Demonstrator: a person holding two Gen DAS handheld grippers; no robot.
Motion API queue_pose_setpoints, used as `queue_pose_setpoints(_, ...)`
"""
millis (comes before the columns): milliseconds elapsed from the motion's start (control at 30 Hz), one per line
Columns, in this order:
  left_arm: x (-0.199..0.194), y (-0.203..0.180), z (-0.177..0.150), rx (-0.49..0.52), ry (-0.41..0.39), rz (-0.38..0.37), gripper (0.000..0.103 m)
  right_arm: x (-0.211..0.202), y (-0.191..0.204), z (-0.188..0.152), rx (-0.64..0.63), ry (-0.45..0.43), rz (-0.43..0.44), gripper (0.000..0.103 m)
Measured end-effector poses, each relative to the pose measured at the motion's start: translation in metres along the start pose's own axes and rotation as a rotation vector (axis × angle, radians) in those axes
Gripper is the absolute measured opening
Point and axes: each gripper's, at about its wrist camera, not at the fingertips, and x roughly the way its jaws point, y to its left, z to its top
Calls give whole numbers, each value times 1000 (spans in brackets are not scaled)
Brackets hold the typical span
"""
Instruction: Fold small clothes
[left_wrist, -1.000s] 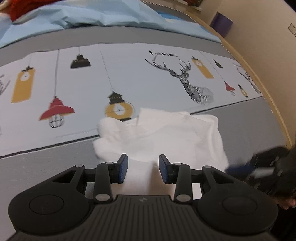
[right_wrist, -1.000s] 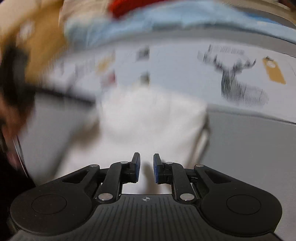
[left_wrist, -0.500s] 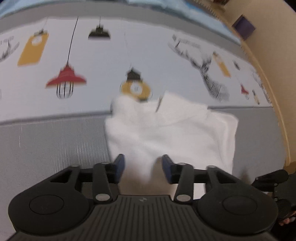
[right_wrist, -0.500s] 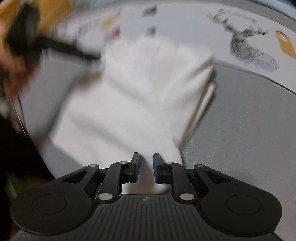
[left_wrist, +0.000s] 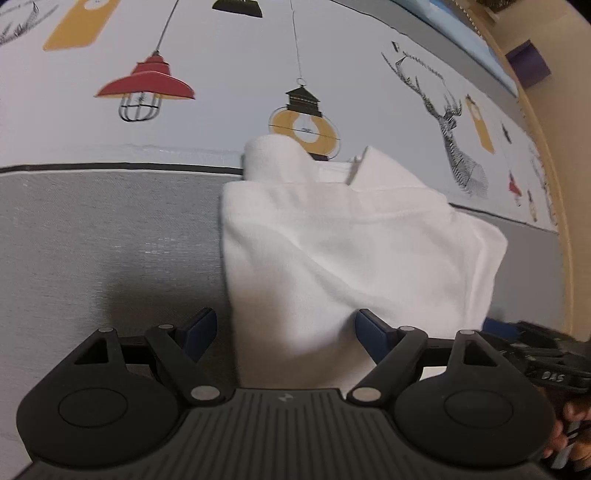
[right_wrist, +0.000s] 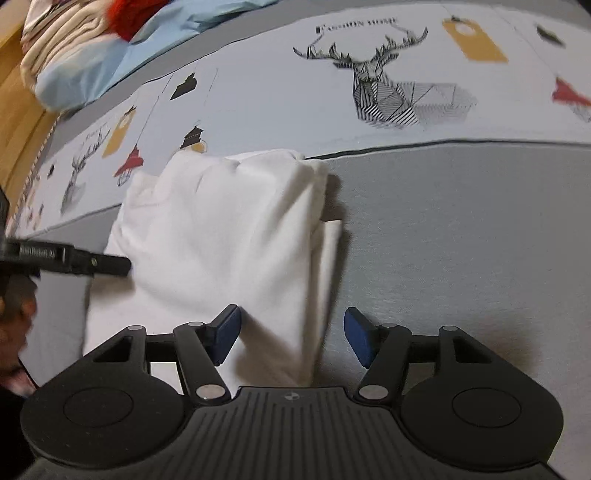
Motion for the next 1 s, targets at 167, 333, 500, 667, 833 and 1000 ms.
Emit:
queue_pose_setpoints(167, 4, 0, 5, -9, -32, -35, 68, 18, 9, 4, 11, 29, 12, 48)
queue_pose_setpoints(333, -21, -7, 17, 100, -157, 9, 33, 17, 19, 18, 26, -32, 26, 21)
queue_pose_setpoints(500, -60, -6, 37, 173, -350, 99, 32, 13, 40, 47, 37, -181, 107, 15)
queue_pose_setpoints(667, -81, 11, 59, 175, -489, 144, 32, 24, 72, 76, -10, -272, 129, 15)
queue_pose_setpoints(833, -101, 33, 69, 113, -604, 244, 49, 30, 91, 97, -22, -390, 17, 18)
queue_pose_setpoints(1000, -104, 45, 72, 83, -553, 141, 52, 23, 92, 98, -74, -382, 16, 19)
